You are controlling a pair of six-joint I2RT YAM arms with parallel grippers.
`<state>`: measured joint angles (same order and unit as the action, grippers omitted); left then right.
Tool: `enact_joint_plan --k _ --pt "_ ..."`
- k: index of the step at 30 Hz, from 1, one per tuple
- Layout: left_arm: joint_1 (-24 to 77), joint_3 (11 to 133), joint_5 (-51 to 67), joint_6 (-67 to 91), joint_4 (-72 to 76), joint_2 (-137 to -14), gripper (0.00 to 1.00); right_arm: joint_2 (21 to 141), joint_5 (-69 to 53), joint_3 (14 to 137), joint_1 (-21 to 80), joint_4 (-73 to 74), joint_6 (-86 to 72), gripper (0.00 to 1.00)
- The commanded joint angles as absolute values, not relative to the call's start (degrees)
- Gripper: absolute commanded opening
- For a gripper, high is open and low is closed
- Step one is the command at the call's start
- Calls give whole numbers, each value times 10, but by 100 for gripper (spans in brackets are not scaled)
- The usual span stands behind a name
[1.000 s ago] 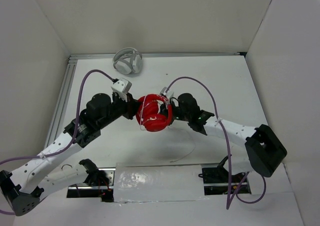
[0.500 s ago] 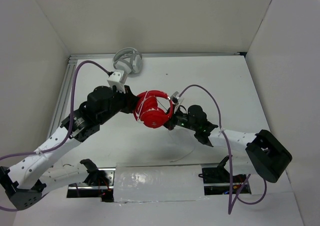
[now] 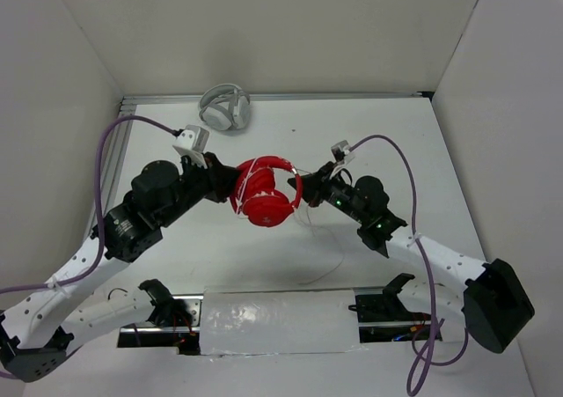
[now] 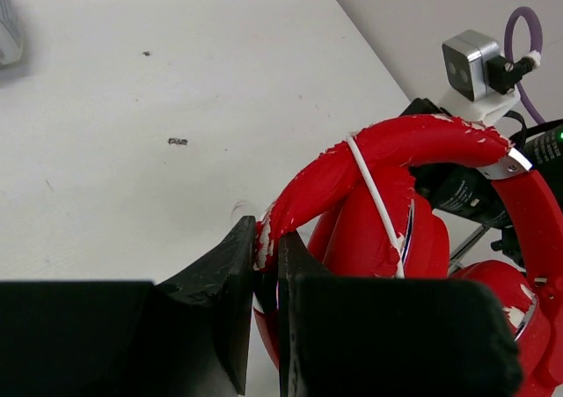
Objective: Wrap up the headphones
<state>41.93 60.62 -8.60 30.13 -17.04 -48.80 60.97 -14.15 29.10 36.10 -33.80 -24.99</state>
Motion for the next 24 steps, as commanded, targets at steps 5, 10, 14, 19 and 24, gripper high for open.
enact_joint_plan --k 5,10,14,19,24 --pt "409 610 -128 355 -24 -425 0 647 -211 272 343 -295 -250 21" --pt "408 631 -148 371 -18 -439 0 684 -207 265 393 -319 -233 33" --pt "408 655 -173 362 -5 -461 0 705 -203 253 424 -350 -241 37" --pt "409 666 -171 360 18 -472 0 758 -205 281 481 -374 -230 49" --pt "408 693 -163 354 11 -481 0 775 -154 310 521 -352 -207 63"
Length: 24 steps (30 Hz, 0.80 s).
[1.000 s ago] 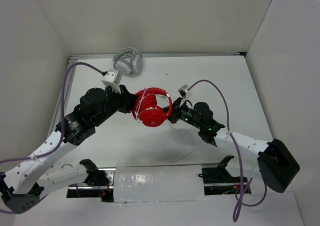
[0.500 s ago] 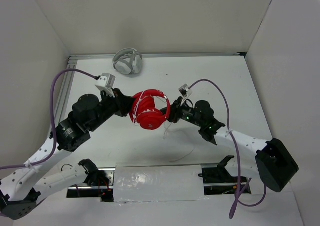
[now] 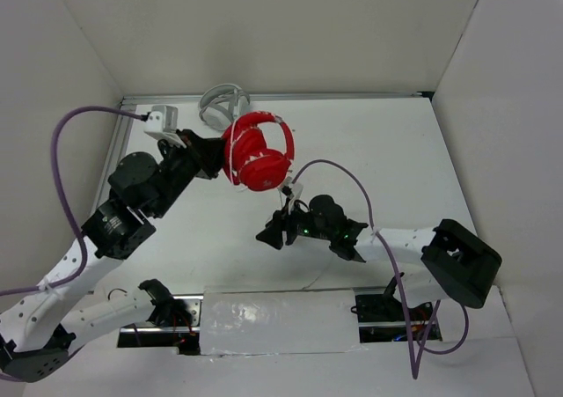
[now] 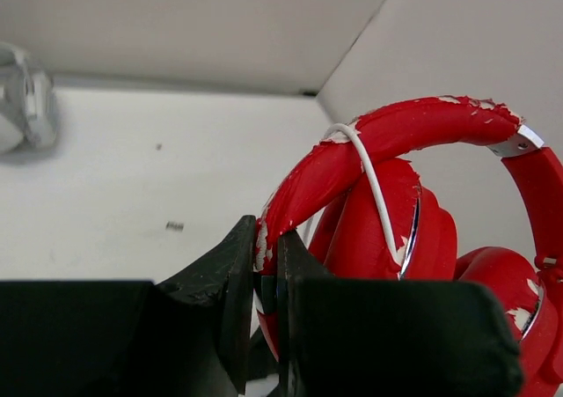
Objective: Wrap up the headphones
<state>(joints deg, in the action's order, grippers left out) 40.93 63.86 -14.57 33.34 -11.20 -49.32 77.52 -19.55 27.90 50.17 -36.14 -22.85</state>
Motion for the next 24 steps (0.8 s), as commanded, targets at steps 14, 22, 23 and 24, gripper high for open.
enact_joint_plan --k 14,22,23,24 --pt "408 742 -209 301 24 -504 0 746 -99 232 574 -443 -192 0" --pt "405 772 -339 151 117 -551 0 674 -11 142 602 -415 -265 0" --pt "403 770 -344 128 127 -554 0 656 -2 134 608 -410 -274 0" --pt "398 767 -348 130 134 -556 0 646 14 132 623 -390 -275 0"
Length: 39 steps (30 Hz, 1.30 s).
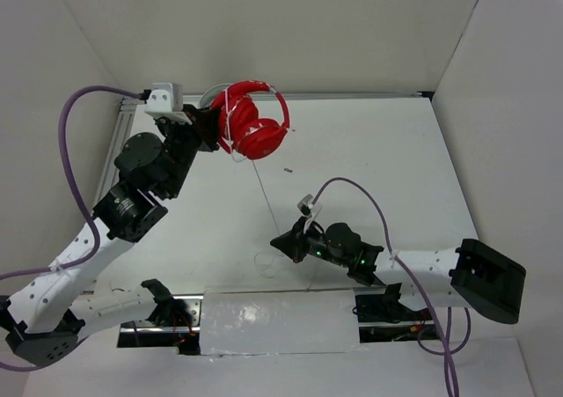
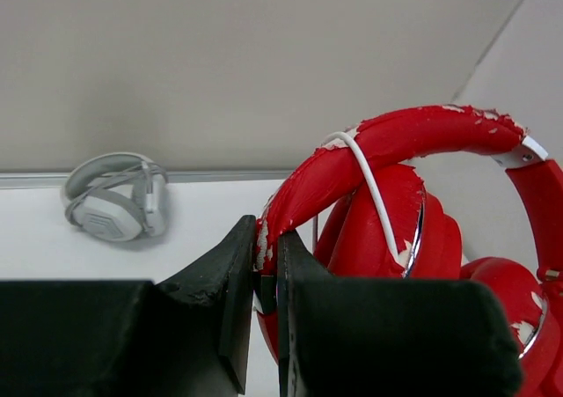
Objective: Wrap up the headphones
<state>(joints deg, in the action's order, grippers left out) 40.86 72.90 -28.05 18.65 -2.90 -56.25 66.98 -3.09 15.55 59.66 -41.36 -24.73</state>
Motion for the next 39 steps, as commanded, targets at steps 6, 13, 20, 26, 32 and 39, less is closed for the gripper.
enact_joint_plan --k 6,13,20,26,32,39 --pt "367 792 -373 193 58 -605 0 618 68 190 679 -279 -270 0" --pt "323 765 -445 208 59 -705 0 548 253 314 803 -37 -283 0" --pt "296 666 -444 205 74 -742 0 512 429 421 871 200 -313 0" --pt "302 556 -376 141 162 -733 0 574 603 532 886 325 -314 0" --pt "337 479 -310 86 193 -701 0 639 797 628 855 431 -359 4" --pt "422 433 -234 36 167 -659 0 529 504 540 705 100 -61 5"
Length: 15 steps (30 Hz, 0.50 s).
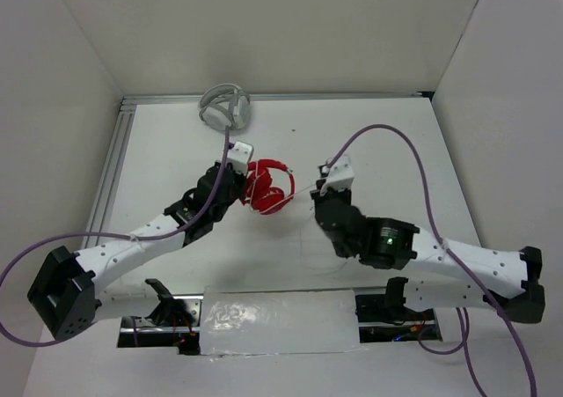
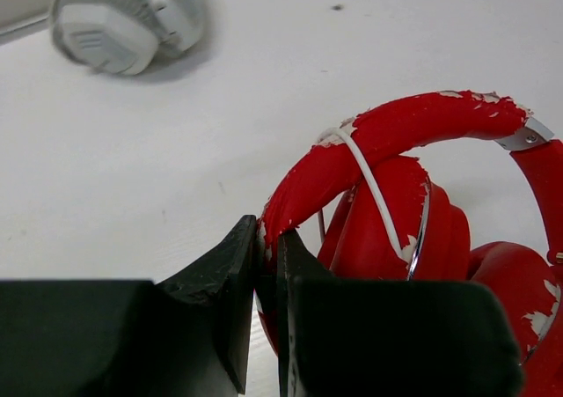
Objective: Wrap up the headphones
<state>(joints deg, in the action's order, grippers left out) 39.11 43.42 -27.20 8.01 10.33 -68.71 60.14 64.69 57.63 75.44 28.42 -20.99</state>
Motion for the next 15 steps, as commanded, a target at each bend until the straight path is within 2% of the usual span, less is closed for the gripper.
enact_joint_plan --k 1,2,8,11,15 --pt "446 430 -241 34 161 -661 0 514 444 528 646 64 -52 8" --pt "458 427 -243 27 143 -660 0 499 372 523 621 54 -45 10" --pt "526 413 -179 7 114 -656 0 537 308 562 513 46 13 24" --pt "555 401 -182 -13 116 -651 0 569 294 571 474 33 14 25" --pt "572 403 -201 -5 98 -651 0 590 202 572 443 6 9 31"
